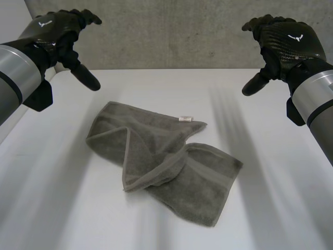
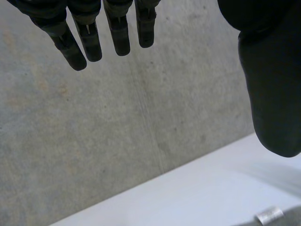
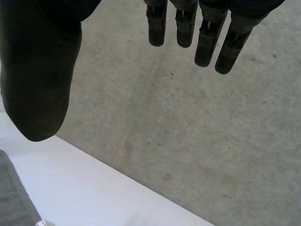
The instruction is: Fold the towel.
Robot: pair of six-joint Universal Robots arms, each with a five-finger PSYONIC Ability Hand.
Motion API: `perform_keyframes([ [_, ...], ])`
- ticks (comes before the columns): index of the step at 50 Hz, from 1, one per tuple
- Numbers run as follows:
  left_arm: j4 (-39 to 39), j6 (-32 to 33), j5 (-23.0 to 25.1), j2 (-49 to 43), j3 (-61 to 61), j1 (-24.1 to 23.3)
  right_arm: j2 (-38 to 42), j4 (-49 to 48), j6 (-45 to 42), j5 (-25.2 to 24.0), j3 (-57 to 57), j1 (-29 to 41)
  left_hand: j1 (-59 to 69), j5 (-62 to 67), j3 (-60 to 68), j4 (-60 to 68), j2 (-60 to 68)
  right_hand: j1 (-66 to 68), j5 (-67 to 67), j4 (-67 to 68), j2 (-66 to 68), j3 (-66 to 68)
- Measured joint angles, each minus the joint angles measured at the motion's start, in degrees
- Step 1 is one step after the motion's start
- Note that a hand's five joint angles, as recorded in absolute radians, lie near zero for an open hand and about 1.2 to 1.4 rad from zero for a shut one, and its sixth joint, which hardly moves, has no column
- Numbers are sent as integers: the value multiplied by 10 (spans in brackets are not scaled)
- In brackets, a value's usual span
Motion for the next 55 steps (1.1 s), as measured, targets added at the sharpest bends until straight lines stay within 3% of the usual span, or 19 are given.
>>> perform_keyframes([
  [9, -12, 31, -23, -7, 5, -13, 12, 6, -9, 18, -5, 1, 0, 0, 0, 0, 0, 0, 0, 0, 0, 0],
  [26, -9, 30, -32, 0, 4, -24, 19, 12, -10, 18, -6, -10, 0, -1, 0, 0, 0, 0, 0, 0, 0, 0],
  [33, -4, 41, -25, -1, -1, -25, 17, 15, -24, -4, -5, -7, 0, -1, 0, 0, 0, 0, 0, 0, 0, 0],
  [38, 0, 91, -4, -17, -1, -20, 18, 30, -95, -63, 3, 5, 0, -1, 0, 0, 0, 0, 0, 0, 0, 0],
  [43, -4, 185, 27, -66, -2, -6, 44, 48, -201, -135, 21, 68, 0, -1, 0, 0, 0, 0, 0, 0, 0, 0],
  [50, -17, 276, 43, -139, -4, 19, 117, 41, -239, -156, 31, 156, 0, -1, 0, 0, 0, -2, 0, 0, 0, 0],
  [55, -15, 295, 45, -188, 3, 24, 179, 6, -236, -152, 30, 186, 0, -1, 0, 0, 0, -2, 0, 0, 0, 0],
])
